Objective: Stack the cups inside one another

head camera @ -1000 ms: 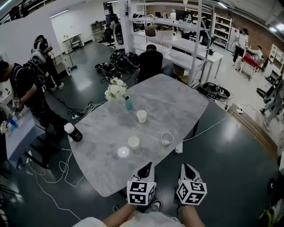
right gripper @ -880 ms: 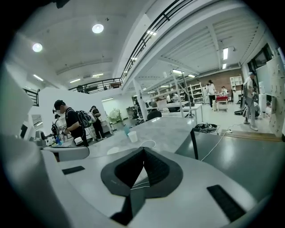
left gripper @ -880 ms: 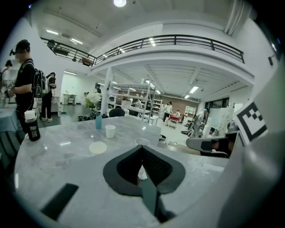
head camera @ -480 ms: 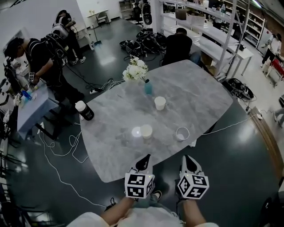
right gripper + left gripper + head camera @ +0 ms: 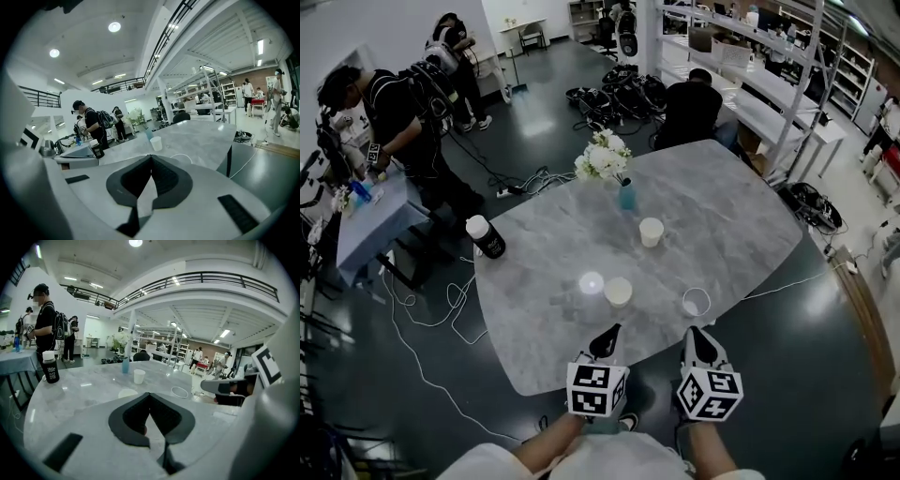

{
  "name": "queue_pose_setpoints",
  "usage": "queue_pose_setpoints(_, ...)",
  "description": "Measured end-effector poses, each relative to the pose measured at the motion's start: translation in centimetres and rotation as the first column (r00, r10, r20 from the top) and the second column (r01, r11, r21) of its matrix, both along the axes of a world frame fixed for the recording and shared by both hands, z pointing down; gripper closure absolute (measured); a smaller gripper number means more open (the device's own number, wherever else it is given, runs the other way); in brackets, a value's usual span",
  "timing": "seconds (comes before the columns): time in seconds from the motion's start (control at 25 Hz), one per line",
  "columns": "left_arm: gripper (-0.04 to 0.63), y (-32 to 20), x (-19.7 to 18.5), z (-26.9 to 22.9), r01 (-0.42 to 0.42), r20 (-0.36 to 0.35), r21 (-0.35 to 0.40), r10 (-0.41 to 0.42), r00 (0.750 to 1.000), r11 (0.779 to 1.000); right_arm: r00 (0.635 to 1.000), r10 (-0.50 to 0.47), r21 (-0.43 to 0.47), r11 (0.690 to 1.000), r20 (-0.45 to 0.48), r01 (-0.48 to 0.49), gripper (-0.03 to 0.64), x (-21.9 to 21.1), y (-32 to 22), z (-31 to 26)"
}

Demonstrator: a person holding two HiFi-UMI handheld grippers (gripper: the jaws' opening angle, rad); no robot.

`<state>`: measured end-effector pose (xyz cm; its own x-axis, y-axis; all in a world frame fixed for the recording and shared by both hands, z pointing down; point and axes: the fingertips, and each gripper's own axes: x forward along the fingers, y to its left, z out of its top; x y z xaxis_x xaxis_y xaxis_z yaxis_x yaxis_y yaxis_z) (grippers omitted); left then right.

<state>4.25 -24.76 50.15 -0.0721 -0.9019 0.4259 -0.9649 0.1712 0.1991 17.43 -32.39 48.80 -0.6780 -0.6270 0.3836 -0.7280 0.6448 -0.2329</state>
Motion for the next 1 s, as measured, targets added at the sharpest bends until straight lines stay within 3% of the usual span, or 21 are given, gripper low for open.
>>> queue_pose_setpoints(0.2, 0.6, 0.2, -1.9, 1.2, 0.036, -0.01, -0.024, -0.036, 0.999, 0.999, 0.998, -0.06, -0.013, 0.998, 0.035, 0.061, 0.609, -3.2, -0.3, 0.7)
queue_pose_setpoints(0.72, 0.6, 1.2, -6.7, 5.5, 0.118, -0.046, -0.09, -0.123, 0.991, 0.989, 0.978, -0.206, -0.086, 0.975, -0.014, 0.204, 0.603, -10.7, -0.2, 6.1)
queue_pose_setpoints(0.84, 0.6, 1.6, -8.0, 6.8, 0.132, -0.062, -0.119, -0.141, 0.988, 0.984, 0.973, -0.23, -0.118, 0.967, -0.023, 0.226, 0.554, -12.6, 0.0, 7.5)
queue_pose_setpoints(1.0, 0.6, 2.0, -9.5, 8.3, 0.144, -0.082, -0.148, -0.157, 0.984, 0.978, 0.967, -0.253, -0.142, 0.959, -0.034, 0.246, 0.535, -14.8, 0.3, 8.9)
